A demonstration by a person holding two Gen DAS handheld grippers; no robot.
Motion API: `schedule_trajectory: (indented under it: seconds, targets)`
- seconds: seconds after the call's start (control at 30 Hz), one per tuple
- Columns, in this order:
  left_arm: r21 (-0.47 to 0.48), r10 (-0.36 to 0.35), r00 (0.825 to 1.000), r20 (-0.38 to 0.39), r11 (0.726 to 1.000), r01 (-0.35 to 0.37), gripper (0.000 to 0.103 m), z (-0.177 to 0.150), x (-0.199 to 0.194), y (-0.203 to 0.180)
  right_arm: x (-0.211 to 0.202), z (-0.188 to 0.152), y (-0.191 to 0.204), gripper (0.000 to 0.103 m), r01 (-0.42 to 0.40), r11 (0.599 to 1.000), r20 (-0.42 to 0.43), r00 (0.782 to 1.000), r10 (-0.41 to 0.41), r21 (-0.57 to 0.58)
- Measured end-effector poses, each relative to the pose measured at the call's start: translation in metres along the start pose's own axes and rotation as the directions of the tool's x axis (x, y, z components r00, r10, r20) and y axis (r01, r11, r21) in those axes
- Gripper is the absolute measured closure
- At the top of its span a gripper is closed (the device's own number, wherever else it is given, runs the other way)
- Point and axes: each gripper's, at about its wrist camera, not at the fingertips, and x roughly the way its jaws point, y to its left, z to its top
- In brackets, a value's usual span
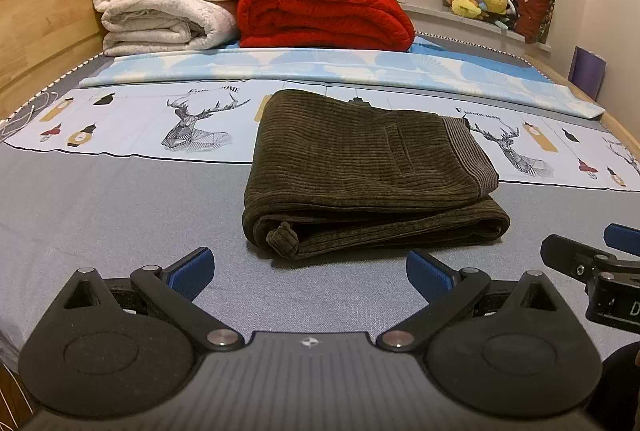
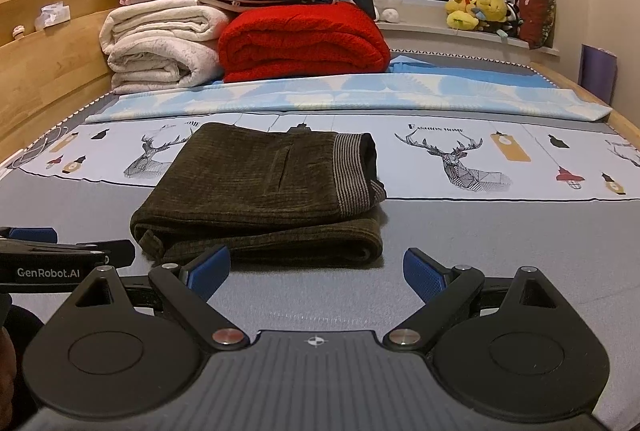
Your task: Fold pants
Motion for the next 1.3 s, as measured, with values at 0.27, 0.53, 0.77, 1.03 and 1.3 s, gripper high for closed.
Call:
schedule_trajectory:
  seconds: [0.27, 0.53, 0.77, 1.03, 1.3]
  targets:
    - [0.000, 0.000, 1.000, 0.000, 1.000, 0.000, 0.001, 0.0001, -0.0001, -0.0001, 0.0001, 0.0001, 0.0005, 0.009, 0.000, 1.000, 0.000, 1.000, 0.000, 0.000]
    - [0.003, 0.000, 1.000, 0.000, 1.000, 0.000, 0.001, 0.0001, 0.0004, -0.0004, 0.0001, 0.0003, 0.0007, 0.009, 0.000, 1.000, -0.001, 1.000, 0.000, 0.001]
    - [0.004, 0.000, 1.000, 0.000, 1.000, 0.000, 0.001, 0.0000, 0.0006, -0.0005, 0.0000, 0.0007, 0.0009, 0.008, 0.001, 1.000, -0.002, 1.000, -0.001, 0.001]
    - [0.010, -0.002, 1.000, 0.001, 1.000, 0.002, 0.001, -0.0007, 0.0014, 0.0011, -0.0004, 0.0010, 0.0008, 0.008, 0.000, 1.000, -0.003, 1.000, 0.000, 0.000]
    - [0.015, -0.004, 1.000, 0.003, 1.000, 0.004, 0.001, -0.0008, 0.0013, 0.0015, -0.0007, 0.0012, 0.0008, 0.008, 0.000, 1.000, -0.004, 1.000, 0.000, 0.000]
